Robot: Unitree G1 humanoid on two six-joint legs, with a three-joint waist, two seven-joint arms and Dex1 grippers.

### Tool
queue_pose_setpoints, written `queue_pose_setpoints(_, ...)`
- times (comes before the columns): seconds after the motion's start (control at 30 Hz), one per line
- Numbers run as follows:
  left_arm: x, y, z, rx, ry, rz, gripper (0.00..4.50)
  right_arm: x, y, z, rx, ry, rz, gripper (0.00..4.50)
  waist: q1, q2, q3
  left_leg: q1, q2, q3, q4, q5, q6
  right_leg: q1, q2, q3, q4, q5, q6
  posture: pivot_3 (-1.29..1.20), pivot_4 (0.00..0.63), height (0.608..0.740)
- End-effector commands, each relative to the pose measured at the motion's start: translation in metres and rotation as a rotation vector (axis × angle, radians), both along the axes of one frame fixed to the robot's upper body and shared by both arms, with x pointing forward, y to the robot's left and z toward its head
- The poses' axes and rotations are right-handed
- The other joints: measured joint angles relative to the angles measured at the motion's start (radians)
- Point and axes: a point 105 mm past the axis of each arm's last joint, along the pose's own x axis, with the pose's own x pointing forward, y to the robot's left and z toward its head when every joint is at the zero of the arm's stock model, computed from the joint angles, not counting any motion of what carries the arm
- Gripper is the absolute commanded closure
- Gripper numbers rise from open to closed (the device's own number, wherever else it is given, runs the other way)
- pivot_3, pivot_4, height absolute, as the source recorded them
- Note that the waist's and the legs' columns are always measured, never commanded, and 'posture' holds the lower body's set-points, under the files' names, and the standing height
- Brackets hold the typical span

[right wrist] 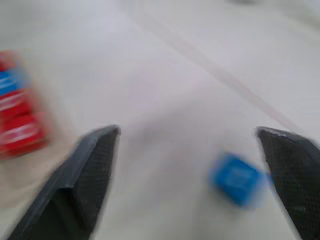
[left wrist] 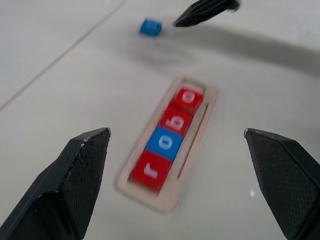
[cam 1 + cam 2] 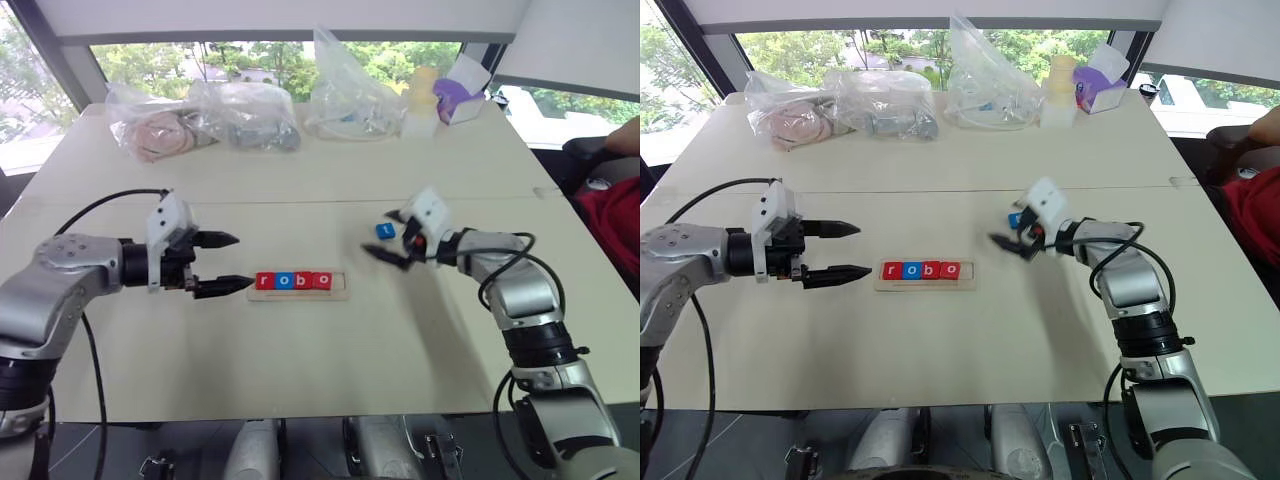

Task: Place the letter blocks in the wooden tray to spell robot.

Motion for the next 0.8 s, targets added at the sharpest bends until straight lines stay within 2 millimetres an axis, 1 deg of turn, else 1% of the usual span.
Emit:
queue_pose_setpoints(0.03,0.001,-0.009,0.01,-0.018,-0.052,-0.016,0.0,0.003,-0.007,-0.001,0.09,0.031,-0.15,0.03,-0.001,0.0,0.0,0.0,0.0,0.0,0.0,0.0,0.0,0.0,0.0,0.0,0.0,0.0,0.0,0.0,0.15,0.735)
queue_pose_setpoints(0.13,0.008,-0.02,0.01,-0.04,-0.081,-0.013,0.0,0.008,0.001,-0.007,0.112,0.041,-0.214,0.03,-0.001,0.0,0.0,0.0,0.0,0.0,-0.001,0.0,0.0,0.0,0.0,0.0,0.0,0.0,0.0,0.0,0.15,0.735)
queue_pose_setpoints(0.23,0.014,-0.027,0.014,-0.063,-0.115,0.001,0.0,0.013,0.008,-0.015,0.119,0.056,-0.251,0.03,0.0,0.0,0.0,0.0,0.0,0.0,-0.001,0.0,0.0,0.0,0.001,0.0,0.0,0.0,0.0,0.0,0.15,0.735)
queue_pose_setpoints(0.27,0.016,-0.029,0.014,-0.062,-0.123,0.002,0.0,0.015,0.01,-0.021,0.114,0.065,-0.268,0.03,-0.001,0.0,0.0,0.0,0.0,0.0,-0.001,0.0,0.0,0.0,0.001,0.0,0.0,0.0,0.0,0.0,0.15,0.735)
queue_pose_setpoints(0.33,0.017,-0.031,0.015,-0.06,-0.131,0.002,0.0,0.019,0.011,-0.028,0.101,0.073,-0.293,0.03,-0.002,0.0,0.0,0.0,0.0,0.0,-0.001,0.0,0.0,0.0,0.001,0.0,0.0,0.0,0.0,0.0,0.15,0.735)
queue_pose_setpoints(0.4,0.016,-0.032,0.014,-0.064,-0.128,-0.003,0.0,0.024,0.007,-0.038,0.061,0.076,-0.338,0.03,-0.002,0.0,0.0,0.0,0.0,0.0,-0.001,0.0,0.0,0.0,0.001,0.001,0.0,0.0,0.0,0.0,0.15,0.735)
queue_pose_setpoints(0.47,0.015,-0.033,0.013,-0.065,-0.127,-0.005,0.0,0.027,0.003,-0.047,0.022,0.08,-0.375,0.58,-0.002,0.0,0.0,0.0,0.0,0.001,-0.001,0.0,0.0,0.0,0.001,0.001,0.0,0.0,0.0,0.0,0.15,0.735)
queue_pose_setpoints(0.5,0.015,-0.033,0.013,-0.065,-0.127,-0.004,0.0,0.027,0.006,-0.051,0.022,0.092,-0.361,0.89,-0.002,0.0,0.0,0.0,0.0,0.001,-0.001,0.0,0.0,0.0,0.001,0.001,0.0,0.0,0.0,0.0,0.15,0.735)
queue_pose_setpoints(0.6,0.015,-0.031,0.012,-0.067,-0.125,0.004,0.0,0.027,0.009,-0.05,0.021,0.075,-0.344,2.45,-0.002,0.0,0.0,0.001,0.0,0.0,0.0,0.0,0.0,0.001,0.001,0.001,0.0,0.0,0.0,0.0,0.15,0.735)
queue_pose_setpoints(0.67,0.013,-0.031,0.007,-0.056,-0.108,0.001,0.0,0.027,0.011,-0.046,0.019,0.051,-0.333,3.34,-0.002,0.0,0.0,0.001,0.0,0.0,0.0,0.0,0.0,0.001,0.001,0.001,0.0,0.0,0.0,0.0,0.15,0.735)
queue_pose_setpoints(0.77,0.01,-0.032,-0.001,-0.03,-0.088,-0.014,0.0,0.025,0.013,-0.04,0.026,0.036,-0.327,3.32,-0.002,0.0,0.0,0.001,0.0,0.0,-0.001,0.0,0.0,0.001,0.001,0.001,0.0,0.0,0.0,0.0,0.15,0.735)
queue_pose_setpoints(0.8,0.01,-0.032,-0.001,-0.026,-0.088,-0.018,0.0,0.023,0.01,-0.039,0.022,0.03,-0.341,3.32,-0.002,0.0,0.0,0.001,0.0,0.0,-0.001,0.0,0.0,0.001,0.001,0.001,0.0,0.0,0.0,0.0,0.15,0.735)
